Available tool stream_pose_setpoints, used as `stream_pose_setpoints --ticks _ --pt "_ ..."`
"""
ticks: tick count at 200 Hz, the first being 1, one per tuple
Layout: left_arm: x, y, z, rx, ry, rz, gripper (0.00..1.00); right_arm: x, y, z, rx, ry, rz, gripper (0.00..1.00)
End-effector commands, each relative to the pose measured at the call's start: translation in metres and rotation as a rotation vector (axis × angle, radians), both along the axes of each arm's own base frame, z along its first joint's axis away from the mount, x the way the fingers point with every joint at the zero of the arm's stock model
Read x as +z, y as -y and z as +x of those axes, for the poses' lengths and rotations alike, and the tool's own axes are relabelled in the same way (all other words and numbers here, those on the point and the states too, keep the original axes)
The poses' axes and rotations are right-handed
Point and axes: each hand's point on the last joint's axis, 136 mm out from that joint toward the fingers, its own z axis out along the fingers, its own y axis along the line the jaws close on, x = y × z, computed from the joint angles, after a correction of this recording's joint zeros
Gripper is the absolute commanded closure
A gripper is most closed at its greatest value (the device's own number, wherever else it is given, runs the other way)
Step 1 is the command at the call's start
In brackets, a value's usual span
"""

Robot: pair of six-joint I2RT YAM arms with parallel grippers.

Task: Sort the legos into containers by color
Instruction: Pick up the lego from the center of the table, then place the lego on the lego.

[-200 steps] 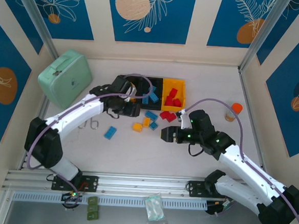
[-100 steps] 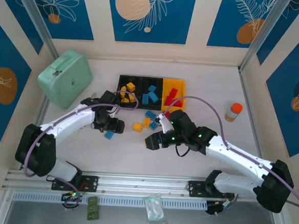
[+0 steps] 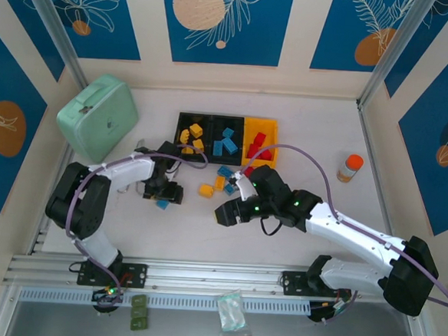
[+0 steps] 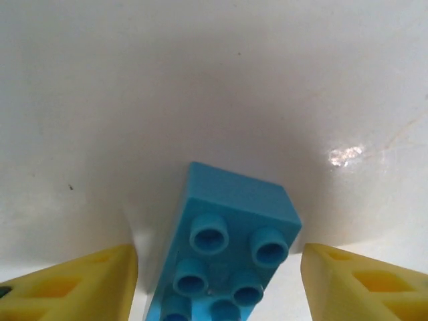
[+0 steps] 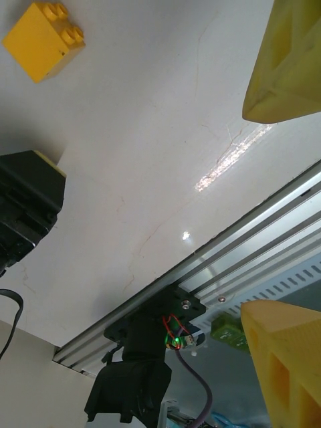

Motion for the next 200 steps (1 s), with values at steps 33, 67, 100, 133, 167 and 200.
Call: stream_pose_setpoints --ticks 33,67,100,133,167,200 --pt "0.001 0.003 -0.005 0.006 -0.014 -0.04 0.69 0.008 -0.004 0.004 0.009 0.035 0.026 0.3" --pt "0.013 0.012 -0.004 0.016 0.004 -0.1 0.76 0.01 -0.002 0.005 0.001 0.038 0.027 0.3" --pt "0.038 0.03 0.005 0.02 0.058 -0.17 0.76 0.012 0.013 0.018 -0.084 0.031 0.034 0.3" --pt "0.065 0.058 0.023 -0.01 0.114 -0.218 0.76 0.014 0.029 0.026 -0.157 0.047 0.043 0.3" --pt "0.086 0.09 0.045 -0.046 0.16 -0.255 0.76 0.009 0.052 0.037 -0.265 0.047 0.01 0.3" --pt "0.106 0.121 0.072 -0.074 0.201 -0.297 0.76 0.004 0.076 0.048 -0.38 0.027 -0.001 0.3"
